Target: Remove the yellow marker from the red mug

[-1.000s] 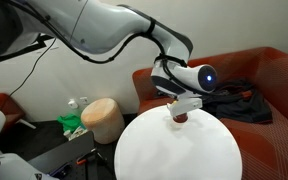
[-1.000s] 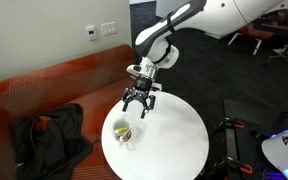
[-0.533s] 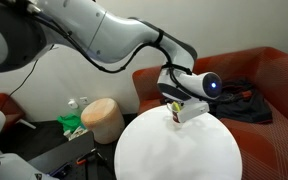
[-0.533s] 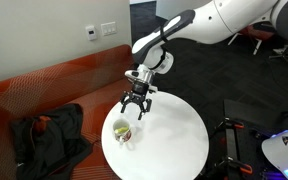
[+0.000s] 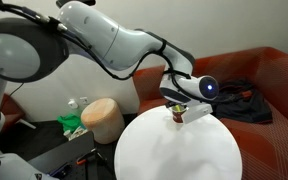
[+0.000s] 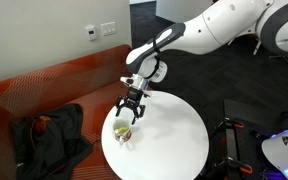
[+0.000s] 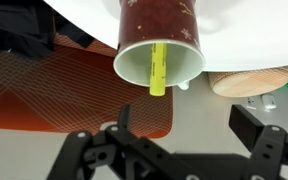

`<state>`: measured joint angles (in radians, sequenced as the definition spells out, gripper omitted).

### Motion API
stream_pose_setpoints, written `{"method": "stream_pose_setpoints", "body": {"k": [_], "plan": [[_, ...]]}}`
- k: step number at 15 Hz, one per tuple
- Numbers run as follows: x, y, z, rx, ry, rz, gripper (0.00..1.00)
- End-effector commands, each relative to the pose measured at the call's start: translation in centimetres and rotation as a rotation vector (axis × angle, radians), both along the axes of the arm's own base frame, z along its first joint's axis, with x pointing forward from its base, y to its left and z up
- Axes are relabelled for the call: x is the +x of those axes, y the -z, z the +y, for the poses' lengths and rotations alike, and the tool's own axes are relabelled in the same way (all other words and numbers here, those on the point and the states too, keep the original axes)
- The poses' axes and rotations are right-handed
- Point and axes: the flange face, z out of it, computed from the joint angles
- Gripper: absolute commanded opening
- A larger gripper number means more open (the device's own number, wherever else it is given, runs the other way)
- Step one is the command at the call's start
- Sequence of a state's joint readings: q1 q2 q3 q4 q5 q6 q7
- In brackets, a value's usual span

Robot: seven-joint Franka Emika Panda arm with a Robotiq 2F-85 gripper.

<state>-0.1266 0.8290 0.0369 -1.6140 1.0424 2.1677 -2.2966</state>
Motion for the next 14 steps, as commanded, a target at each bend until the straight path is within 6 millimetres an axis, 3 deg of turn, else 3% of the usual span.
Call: {"method": "stream_pose_setpoints", "body": {"k": [1, 2, 3, 6, 14], "plan": [[1.2, 0.3, 0.8, -0.029, -0.022, -0.035, 0.91], [1.3, 0.3, 1.1, -0.031, -0.029, -0.036, 0.86], [1.5, 0.4, 1.2, -0.033, -0.035, -0.038, 0.74], [1.7, 0.5, 1.5, -0.037, -0.046, -0.04, 0.62], [2.2, 1.5, 2.1, -0.049, -0.07, -0.03, 0.67]]}}
